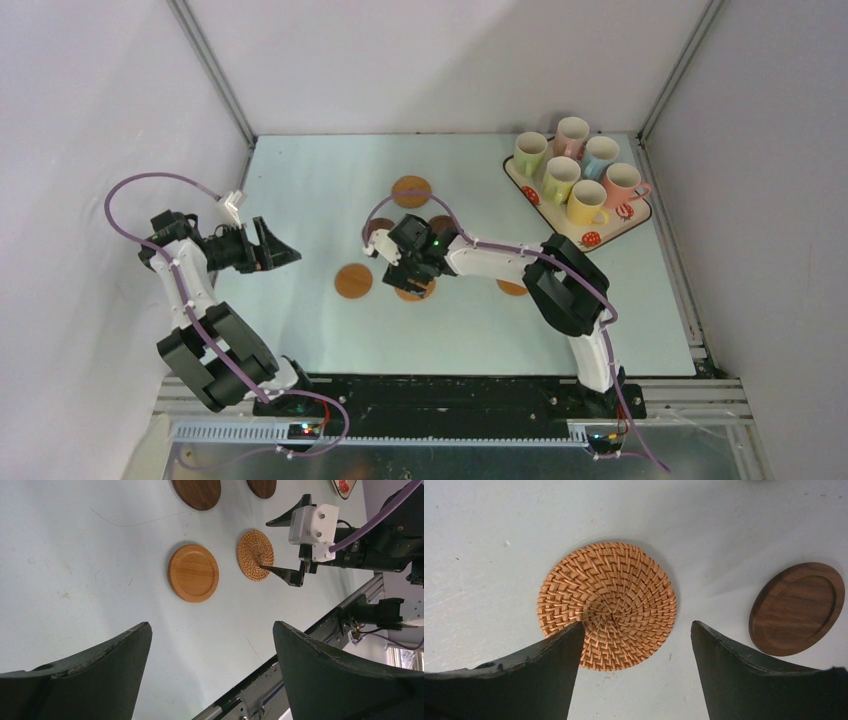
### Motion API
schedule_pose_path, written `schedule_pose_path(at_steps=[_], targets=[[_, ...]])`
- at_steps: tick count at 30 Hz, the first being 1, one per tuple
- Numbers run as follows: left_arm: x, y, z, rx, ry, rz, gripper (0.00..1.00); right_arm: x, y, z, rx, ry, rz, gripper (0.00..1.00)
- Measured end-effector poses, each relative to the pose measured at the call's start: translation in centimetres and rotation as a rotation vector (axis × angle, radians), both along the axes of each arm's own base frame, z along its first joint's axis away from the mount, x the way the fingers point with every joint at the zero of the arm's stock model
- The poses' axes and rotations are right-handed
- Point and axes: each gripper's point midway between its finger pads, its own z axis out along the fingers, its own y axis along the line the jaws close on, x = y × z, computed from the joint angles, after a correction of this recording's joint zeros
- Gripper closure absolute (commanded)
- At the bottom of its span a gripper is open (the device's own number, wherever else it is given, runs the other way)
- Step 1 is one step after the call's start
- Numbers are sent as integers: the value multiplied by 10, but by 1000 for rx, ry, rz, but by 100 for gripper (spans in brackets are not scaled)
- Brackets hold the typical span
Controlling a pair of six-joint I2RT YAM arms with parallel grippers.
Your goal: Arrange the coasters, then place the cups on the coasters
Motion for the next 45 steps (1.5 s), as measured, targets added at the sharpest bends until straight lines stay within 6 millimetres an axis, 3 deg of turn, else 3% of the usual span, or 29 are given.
schedule_pose_path(at_steps=[5, 8, 11, 15, 18, 20, 23, 28, 33, 37, 45], targets=[[0, 0, 0, -1, 0, 0, 2, 3, -2, 3, -1, -7, -10, 16], [0, 0, 0, -1, 0, 0, 2, 10, -6, 17, 34, 5, -24, 15], [0, 0, 0, -1, 0, 0, 2, 25, -9, 53, 112, -32, -50, 15], [0, 0, 0, -1, 0, 0, 1, 45, -21, 122, 242, -125, -86, 15], [0, 0, 0, -1, -1, -1, 2, 54, -43, 163, 296, -182, -111, 15], [0, 0, 0, -3, -1, -1, 2, 56, -65, 174, 298, -211, -126, 15], [0, 0, 0, -4, -1, -1, 2, 48, -106, 157, 236, -185, -145, 15], [0, -2, 1, -14, -1, -7, 2, 28, -206, 79, 40, 0, -247, 16], [1, -2, 1, -26, 1, -12, 2, 15, -270, 46, -51, 104, -339, 24], [1, -2, 0, -37, 10, -21, 2, 15, -283, 41, -70, 109, -344, 28], [1, -2, 0, -44, 16, -26, 2, 15, -266, 21, -80, 145, -263, 36]])
